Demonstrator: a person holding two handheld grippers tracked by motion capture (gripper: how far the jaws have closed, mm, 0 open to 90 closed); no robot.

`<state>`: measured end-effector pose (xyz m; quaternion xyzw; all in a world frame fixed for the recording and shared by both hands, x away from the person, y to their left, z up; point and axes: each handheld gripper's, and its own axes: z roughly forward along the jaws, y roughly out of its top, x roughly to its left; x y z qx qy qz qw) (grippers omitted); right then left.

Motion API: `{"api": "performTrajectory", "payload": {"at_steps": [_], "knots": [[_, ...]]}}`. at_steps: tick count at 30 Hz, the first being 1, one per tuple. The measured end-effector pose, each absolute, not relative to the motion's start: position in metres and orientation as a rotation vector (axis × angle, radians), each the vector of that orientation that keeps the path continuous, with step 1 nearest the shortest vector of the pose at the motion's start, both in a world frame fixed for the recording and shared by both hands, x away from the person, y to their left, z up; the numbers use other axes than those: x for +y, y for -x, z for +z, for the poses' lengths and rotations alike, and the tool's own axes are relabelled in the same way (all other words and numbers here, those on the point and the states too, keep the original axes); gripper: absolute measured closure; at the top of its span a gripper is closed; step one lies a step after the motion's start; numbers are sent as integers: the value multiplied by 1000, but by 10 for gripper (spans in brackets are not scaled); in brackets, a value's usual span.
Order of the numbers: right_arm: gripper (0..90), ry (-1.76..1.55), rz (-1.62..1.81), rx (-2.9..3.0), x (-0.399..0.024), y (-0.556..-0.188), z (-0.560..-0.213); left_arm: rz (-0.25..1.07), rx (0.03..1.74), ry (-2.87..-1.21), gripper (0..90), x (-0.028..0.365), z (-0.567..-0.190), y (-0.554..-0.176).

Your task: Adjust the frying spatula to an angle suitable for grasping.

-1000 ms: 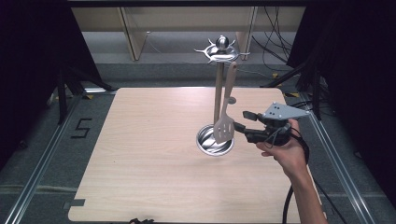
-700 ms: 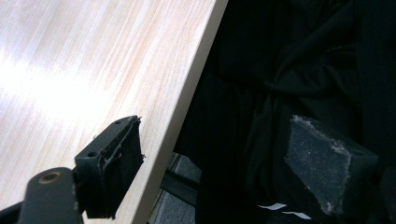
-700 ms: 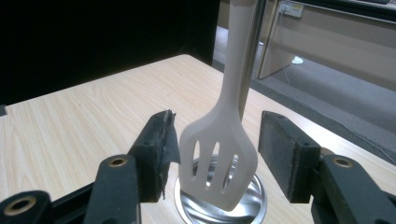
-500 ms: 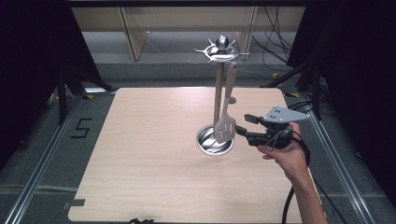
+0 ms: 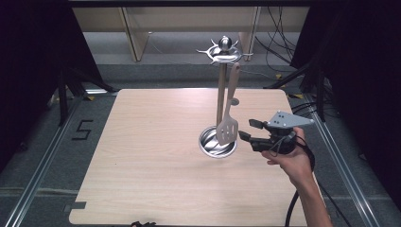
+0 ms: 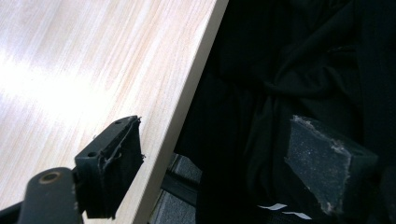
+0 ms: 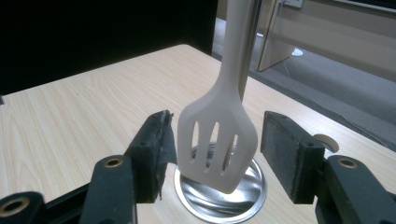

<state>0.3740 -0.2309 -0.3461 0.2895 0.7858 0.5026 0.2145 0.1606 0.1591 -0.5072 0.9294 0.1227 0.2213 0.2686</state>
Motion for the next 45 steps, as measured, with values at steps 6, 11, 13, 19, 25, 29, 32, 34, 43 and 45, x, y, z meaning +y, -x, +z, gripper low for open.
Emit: {"api": "performTrajectory", "payload": {"at_steps": [6,11,13,19,25,29,32,34,43,45], "knots": [[430,-829,1392,2180,-230,-371,-350,597,330,-2507,175,159,-507,-161],[426,-813,1377,2189,-233,-372,-352,572,321,-2513,175,159,-507,-162],[425,-818,1380,2190,-232,-371,-353,578,324,-2511,175,159,-507,-162],[424,-813,1371,2203,-232,-369,-358,595,331,-2509,175,158,-508,-162],[423,-814,1358,2227,-233,-365,-362,570,320,-2515,175,157,-507,-163],[424,-834,1359,2222,-233,-364,-366,582,322,-2515,175,156,-507,-163],[423,-828,1354,2223,-232,-365,-371,575,324,-2508,175,157,-506,-163],[422,-822,1356,2220,-231,-365,-372,577,328,-2513,175,157,-506,-163],[419,-854,1339,2259,-230,-360,-384,580,338,-2507,175,157,-507,-164],[418,-860,1326,2277,-231,-360,-387,575,327,-2512,175,158,-505,-164]]}}
